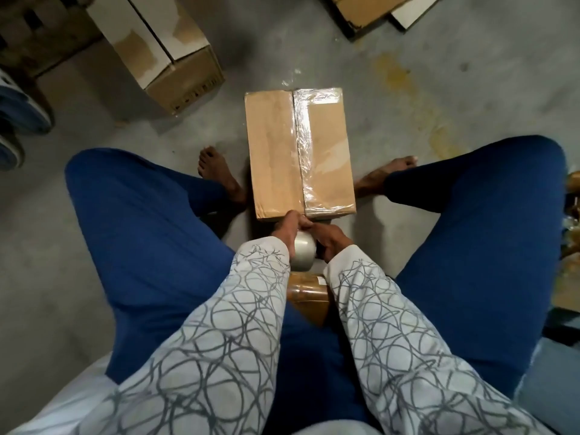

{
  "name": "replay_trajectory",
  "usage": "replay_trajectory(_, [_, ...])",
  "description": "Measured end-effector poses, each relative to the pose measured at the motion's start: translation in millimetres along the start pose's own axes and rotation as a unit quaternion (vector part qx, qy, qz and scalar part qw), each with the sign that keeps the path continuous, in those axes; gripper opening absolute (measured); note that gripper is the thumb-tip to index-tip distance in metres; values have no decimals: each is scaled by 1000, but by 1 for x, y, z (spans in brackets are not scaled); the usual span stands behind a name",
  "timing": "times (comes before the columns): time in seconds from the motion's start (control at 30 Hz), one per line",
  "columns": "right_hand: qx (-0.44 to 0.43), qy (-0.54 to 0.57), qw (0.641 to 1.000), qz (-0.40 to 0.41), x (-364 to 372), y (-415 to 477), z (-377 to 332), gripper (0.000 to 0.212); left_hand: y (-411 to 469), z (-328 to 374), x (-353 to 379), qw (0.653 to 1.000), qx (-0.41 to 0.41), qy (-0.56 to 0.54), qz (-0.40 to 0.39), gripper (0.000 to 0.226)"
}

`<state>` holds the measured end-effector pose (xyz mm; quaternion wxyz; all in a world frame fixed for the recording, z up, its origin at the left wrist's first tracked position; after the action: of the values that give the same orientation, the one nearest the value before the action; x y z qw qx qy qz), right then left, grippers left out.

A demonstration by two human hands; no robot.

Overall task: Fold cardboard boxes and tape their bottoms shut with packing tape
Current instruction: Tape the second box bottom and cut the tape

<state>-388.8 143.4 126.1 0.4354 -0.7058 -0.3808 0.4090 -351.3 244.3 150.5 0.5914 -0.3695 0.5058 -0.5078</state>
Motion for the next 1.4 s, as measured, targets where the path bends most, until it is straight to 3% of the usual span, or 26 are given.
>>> replay_trajectory(0.07, [-7, 22, 1000, -18, -1, -6, 0, 58, -1, 2, 2, 1000, 12, 11, 4, 19])
replay_trajectory(0.1, [-12, 28, 999, -27, -3, -12, -4, 53, 1, 3, 1, 1000, 25, 10, 12, 11])
replay_trajectory(0.2, [-17, 51, 998, -31, -6, -20, -10, 12, 20, 0, 9, 999, 30, -10, 3, 13])
replay_trajectory(0.23, [-24, 34, 999, -2, -10, -16, -9, 17, 31, -5, 13, 999, 31, -11, 8, 12])
replay_trajectory(0.3, [-43, -32, 997, 54, -18, -2, -7, 32, 38, -11, 13, 998, 24, -7, 54, 34])
replay_trajectory(0.37, [-69, -66, 993, 76, -25, 11, -5, 19, 32, -7, 11, 993, 83, -12, 78, 30])
replay_trajectory(0.47, [-101, -62, 985, 125, -33, 12, -8, 23, 25, -4, 11, 984, 157, 19, 85, 24])
replay_trajectory(0.57, [-129, 18, 984, 123, -27, 7, -18, 16, 22, 14, 10, 974, 205, 24, 90, 13])
replay_trajectory(0.67, [-186, 23, 978, 97, -14, 2, -32, 9, 28, 37, 13, 965, 246, 5, 88, 22])
replay_trajectory(0.77, [-210, -6, 975, 71, -3, 1, -34, 25, 66, 45, 14, 965, 243, 11, 101, 26])
replay_trajectory(0.9, [-275, -75, 945, 163, -11, -17, -50, 22, 59, 52, 9, 966, 236, 28, 100, 29])
replay_trajectory(0.97, [-330, -45, 924, 187, -15, -25, -80, 17, 56, 54, 11, 969, 230, 11, 92, 27])
replay_trajectory(1.07, [-394, -35, 905, 156, -1, -21, -146, 23, 60, 59, 12, 968, 229, 37, 99, 29])
replay_trajectory(1.17, [-479, -97, 860, 150, 20, -15, -234, 26, 63, 63, 12, 968, 217, 34, 122, 38])
replay_trajectory(1.27, [-539, -156, 805, 192, 42, -2, -322, 31, 59, 62, 13, 971, 197, 24, 130, 28])
replay_trajectory(1.4, [-489, -260, 783, 282, 62, 59, -417, 55, 60, 60, 14, 972, 203, -14, 118, 19])
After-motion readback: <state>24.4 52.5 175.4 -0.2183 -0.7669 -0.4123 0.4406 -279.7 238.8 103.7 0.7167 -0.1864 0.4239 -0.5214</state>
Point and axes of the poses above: each hand's wrist, its own y-axis towards the middle knuckle, its own x-axis out of the palm, z = x × y, the point moved 4 cm from there along y, towards the middle knuckle, and after that the axes turned 14 degrees about z, right-handed, at the moved point
